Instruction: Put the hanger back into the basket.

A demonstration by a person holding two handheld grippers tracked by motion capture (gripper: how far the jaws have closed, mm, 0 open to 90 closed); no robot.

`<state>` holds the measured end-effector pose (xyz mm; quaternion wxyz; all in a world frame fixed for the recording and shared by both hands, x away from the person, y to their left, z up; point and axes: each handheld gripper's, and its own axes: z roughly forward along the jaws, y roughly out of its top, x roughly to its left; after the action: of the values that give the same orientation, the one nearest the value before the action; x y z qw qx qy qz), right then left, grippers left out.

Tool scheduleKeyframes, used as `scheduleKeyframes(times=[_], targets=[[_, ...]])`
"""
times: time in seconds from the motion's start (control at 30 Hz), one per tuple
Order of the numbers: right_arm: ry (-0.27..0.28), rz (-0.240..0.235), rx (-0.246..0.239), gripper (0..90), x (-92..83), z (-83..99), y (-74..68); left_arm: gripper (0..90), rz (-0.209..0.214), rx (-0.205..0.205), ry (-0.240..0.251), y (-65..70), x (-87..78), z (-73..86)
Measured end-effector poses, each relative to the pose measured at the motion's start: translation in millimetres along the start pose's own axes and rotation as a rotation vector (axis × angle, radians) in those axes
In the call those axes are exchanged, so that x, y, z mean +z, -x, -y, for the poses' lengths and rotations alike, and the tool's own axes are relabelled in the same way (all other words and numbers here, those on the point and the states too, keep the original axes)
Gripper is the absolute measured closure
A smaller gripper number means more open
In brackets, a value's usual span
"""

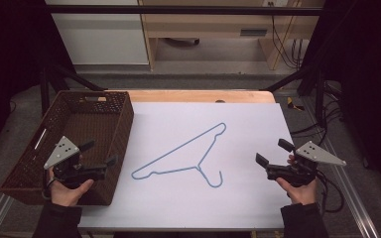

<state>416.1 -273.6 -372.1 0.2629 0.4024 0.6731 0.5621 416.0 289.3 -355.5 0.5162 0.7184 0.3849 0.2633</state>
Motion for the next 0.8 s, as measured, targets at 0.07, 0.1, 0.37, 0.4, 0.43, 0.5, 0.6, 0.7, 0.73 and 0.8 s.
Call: scheduleKeyframes(times=[0.07, 0.1, 0.37, 0.4, 0.43, 0.5, 0.6, 0.7, 0.73, 0.8], targets=[[-0.004, -0.003, -0.003, 4.1, 0.4, 0.5, 0.4, 6.5, 0.006, 0.007, -0.003, 2.1, 1.5, -1.5], [-0.004, -0.003, -0.003, 4.1, 0.4, 0.5, 0.4, 6.7, 0.006, 0.007, -0.003, 2.1, 1.5, -1.5], [-0.024, 0.000, -0.016, 4.1, 3.6, 0.9, -3.2, 8.1, 0.047, 0.054, -0.042, 17.4, 12.5, -6.8], [-0.026, -0.005, -0.018, 4.2, 3.8, 0.8, -4.2, 8.1, 0.062, 0.070, -0.051, 22.9, 15.7, -8.4], [-0.026, -0.005, -0.018, 4.2, 3.8, 0.8, -4.2, 8.2, 0.062, 0.070, -0.051, 22.9, 15.7, -8.4], [-0.025, -0.007, -0.020, 4.2, 4.8, 0.6, -5.8, 8.4, 0.080, 0.083, -0.061, 28.5, 19.4, -9.6], [-0.031, -0.011, -0.023, 4.2, 6.3, 0.3, -7.7, 8.7, 0.103, 0.116, -0.091, 37.8, 27.5, -11.8], [-0.039, -0.016, -0.024, 4.2, 8.7, 0.8, -9.6, 9.2, 0.132, 0.135, -0.110, 45.8, 36.5, -14.0], [-0.040, -0.018, -0.027, 4.2, 9.6, 0.9, -10.2, 10.1, 0.141, 0.144, -0.120, 48.6, 39.7, -14.8], [-0.042, -0.021, -0.023, 4.3, 10.1, 1.1, -11.3, 10.2, 0.159, 0.163, -0.140, 55.0, 46.7, -15.9]])
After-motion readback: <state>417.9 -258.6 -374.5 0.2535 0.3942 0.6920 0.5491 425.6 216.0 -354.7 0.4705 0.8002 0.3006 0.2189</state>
